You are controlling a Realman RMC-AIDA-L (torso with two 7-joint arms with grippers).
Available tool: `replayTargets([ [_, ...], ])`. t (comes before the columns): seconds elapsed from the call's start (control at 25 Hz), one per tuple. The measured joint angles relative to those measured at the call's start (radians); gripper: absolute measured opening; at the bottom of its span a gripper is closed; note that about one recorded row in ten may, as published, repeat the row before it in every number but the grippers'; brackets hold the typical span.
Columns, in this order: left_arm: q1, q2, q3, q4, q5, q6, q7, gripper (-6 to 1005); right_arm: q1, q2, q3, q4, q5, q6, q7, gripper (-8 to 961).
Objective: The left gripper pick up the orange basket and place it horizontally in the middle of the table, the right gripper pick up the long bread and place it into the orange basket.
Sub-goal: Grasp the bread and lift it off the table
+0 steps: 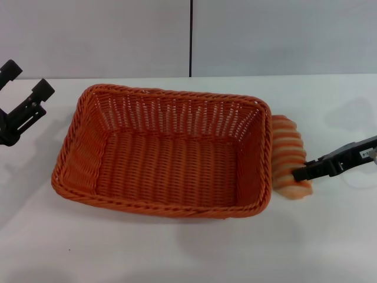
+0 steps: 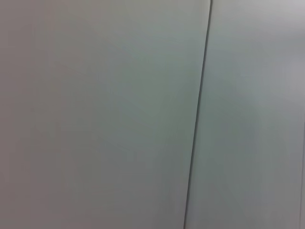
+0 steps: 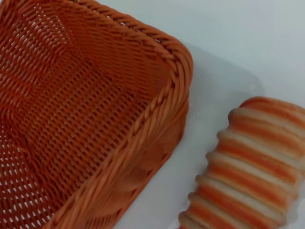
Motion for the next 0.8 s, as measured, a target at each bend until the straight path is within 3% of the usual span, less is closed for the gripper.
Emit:
replayTargets([
  [0.12, -0.002, 0.0, 0.0, 0.0, 0.0, -0.002, 0.0, 815, 0.0, -0.001, 0.003, 0.0, 0.0, 0.0, 0.0, 441],
  [0.44, -0.013, 0.003, -0.002, -0.014, -0.002, -0.003, 0.0, 814, -0.028, -0.005, 0.016, -0.033, 0.069, 0.003, 0.002, 320],
  [0.76, -0.012, 0.002, -0.019, -0.015, -0.004, -0.001, -0.003, 815, -0.12, 0.002, 0.016, -0.233, 0.181, -0.041, 0.068, 263],
  [0.8, -0.012, 0.001, -0.023, -0.022, -0.005, 0.003, -0.004, 814, -0.147, 0.008, 0.016, -0.303, 0.182, -0.051, 0.098, 253],
])
